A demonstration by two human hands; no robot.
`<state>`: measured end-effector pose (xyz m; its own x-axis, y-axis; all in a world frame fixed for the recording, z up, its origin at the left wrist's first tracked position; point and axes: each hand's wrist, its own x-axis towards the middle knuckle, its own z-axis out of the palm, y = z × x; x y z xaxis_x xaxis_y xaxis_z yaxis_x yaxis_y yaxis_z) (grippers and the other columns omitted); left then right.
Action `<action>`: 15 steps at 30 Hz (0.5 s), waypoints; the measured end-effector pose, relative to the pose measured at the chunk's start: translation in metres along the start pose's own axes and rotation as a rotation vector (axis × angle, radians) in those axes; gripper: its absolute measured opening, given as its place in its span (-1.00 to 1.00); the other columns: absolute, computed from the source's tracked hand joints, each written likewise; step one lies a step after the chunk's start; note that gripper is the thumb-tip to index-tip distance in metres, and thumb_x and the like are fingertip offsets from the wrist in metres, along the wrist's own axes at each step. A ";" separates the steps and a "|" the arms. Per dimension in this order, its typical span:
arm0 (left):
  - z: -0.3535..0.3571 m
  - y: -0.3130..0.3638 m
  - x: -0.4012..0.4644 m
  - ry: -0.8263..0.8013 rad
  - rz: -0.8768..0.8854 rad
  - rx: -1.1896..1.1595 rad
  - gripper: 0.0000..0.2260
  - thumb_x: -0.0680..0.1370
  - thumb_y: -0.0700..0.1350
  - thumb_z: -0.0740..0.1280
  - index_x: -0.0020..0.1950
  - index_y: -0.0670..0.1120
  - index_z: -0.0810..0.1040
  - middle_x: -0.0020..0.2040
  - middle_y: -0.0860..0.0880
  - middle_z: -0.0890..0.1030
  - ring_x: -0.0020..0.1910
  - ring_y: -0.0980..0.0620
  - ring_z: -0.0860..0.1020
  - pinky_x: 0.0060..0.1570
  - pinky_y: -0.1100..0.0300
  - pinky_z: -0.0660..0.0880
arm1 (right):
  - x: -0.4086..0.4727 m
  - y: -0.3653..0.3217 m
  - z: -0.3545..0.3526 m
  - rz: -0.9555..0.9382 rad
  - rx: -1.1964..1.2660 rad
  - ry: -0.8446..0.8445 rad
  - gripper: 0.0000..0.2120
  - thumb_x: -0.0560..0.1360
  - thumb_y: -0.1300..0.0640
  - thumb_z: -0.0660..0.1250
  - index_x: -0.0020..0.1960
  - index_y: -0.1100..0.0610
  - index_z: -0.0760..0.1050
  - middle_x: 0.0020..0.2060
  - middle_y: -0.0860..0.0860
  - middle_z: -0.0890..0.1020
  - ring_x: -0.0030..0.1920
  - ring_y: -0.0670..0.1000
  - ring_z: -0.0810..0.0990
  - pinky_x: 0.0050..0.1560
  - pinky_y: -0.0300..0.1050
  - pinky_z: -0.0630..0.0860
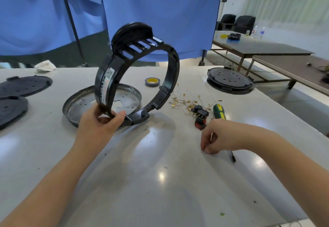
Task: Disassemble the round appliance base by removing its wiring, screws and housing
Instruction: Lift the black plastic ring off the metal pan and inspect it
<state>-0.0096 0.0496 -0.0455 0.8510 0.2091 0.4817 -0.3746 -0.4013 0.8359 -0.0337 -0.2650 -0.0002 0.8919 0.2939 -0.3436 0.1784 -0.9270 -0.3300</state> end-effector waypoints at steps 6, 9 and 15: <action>0.000 0.005 -0.002 0.002 -0.042 0.008 -0.75 0.43 -0.04 0.46 -0.34 0.04 0.42 -0.36 0.14 0.58 -0.42 0.20 0.54 -0.32 0.28 0.42 | -0.002 0.003 0.003 0.012 -0.026 0.020 -0.91 0.38 0.09 0.47 -0.26 -0.09 0.63 -0.39 -0.23 0.64 -0.32 -0.24 0.61 -0.30 -0.39 0.51; -0.001 0.006 -0.003 0.011 -0.042 0.024 -0.75 0.42 -0.04 0.46 -0.32 0.01 0.41 -0.35 0.15 0.58 -0.44 0.22 0.54 -0.35 0.32 0.42 | 0.001 0.006 0.004 0.021 -0.084 0.093 -0.89 0.42 0.11 0.43 -0.23 -0.08 0.60 -0.38 -0.21 0.61 -0.32 -0.25 0.56 -0.38 -0.47 0.38; 0.000 0.008 -0.003 -0.005 -0.030 0.011 -0.76 0.41 -0.05 0.47 -0.34 0.04 0.43 -0.33 0.10 0.59 -0.46 0.23 0.53 -0.41 0.51 0.39 | 0.012 0.017 -0.005 0.140 -0.169 0.300 -0.85 0.47 0.23 0.35 -0.02 0.06 0.64 -0.16 -0.06 0.59 -0.07 0.00 0.58 -0.12 -0.25 0.44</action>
<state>-0.0152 0.0455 -0.0407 0.8637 0.2161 0.4552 -0.3450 -0.4049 0.8468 -0.0175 -0.2785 -0.0056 0.9902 0.1033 -0.0943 0.0897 -0.9862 -0.1392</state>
